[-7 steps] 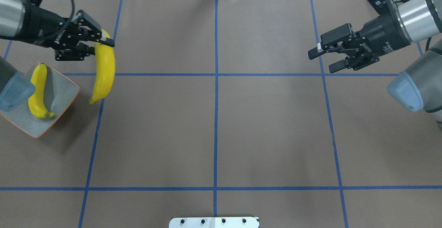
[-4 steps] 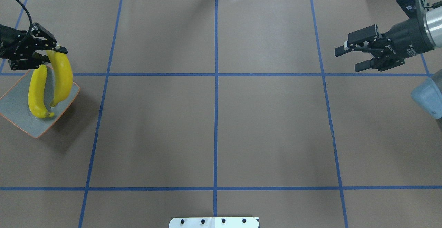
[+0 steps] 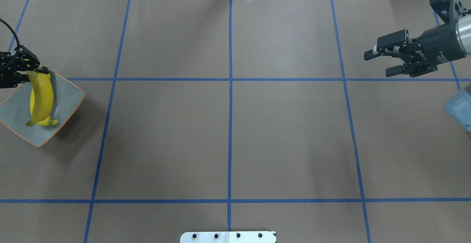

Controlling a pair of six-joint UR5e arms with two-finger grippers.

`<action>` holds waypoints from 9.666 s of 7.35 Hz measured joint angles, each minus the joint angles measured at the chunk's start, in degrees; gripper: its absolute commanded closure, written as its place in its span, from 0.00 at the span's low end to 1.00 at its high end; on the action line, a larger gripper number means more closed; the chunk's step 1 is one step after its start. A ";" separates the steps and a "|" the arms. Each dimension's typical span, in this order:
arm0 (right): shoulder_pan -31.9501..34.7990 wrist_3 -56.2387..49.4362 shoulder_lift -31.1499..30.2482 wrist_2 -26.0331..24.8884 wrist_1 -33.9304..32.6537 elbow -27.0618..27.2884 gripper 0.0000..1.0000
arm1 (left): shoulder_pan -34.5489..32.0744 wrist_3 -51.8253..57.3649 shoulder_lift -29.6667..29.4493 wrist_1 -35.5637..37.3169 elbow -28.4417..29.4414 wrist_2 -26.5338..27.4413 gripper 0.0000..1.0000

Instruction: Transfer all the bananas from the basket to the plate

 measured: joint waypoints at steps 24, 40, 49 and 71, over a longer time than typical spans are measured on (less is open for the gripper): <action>4.84 -3.24 -8.50 -0.96 0.57 1.15 0.00 | -3.04 15.10 -5.25 12.29 -0.78 -6.63 0.00; 26.85 -63.39 -21.50 -13.40 -7.54 -21.08 0.03 | -4.64 7.01 -6.10 11.71 -6.73 -10.69 0.00; 26.62 -63.00 -19.90 -12.19 -7.64 -24.08 0.10 | -4.75 7.34 -5.30 11.70 -6.80 -10.76 0.00; 25.36 -63.04 -11.79 -2.28 -29.99 0.69 1.00 | -2.80 -2.08 -14.82 11.50 -5.56 -11.04 0.00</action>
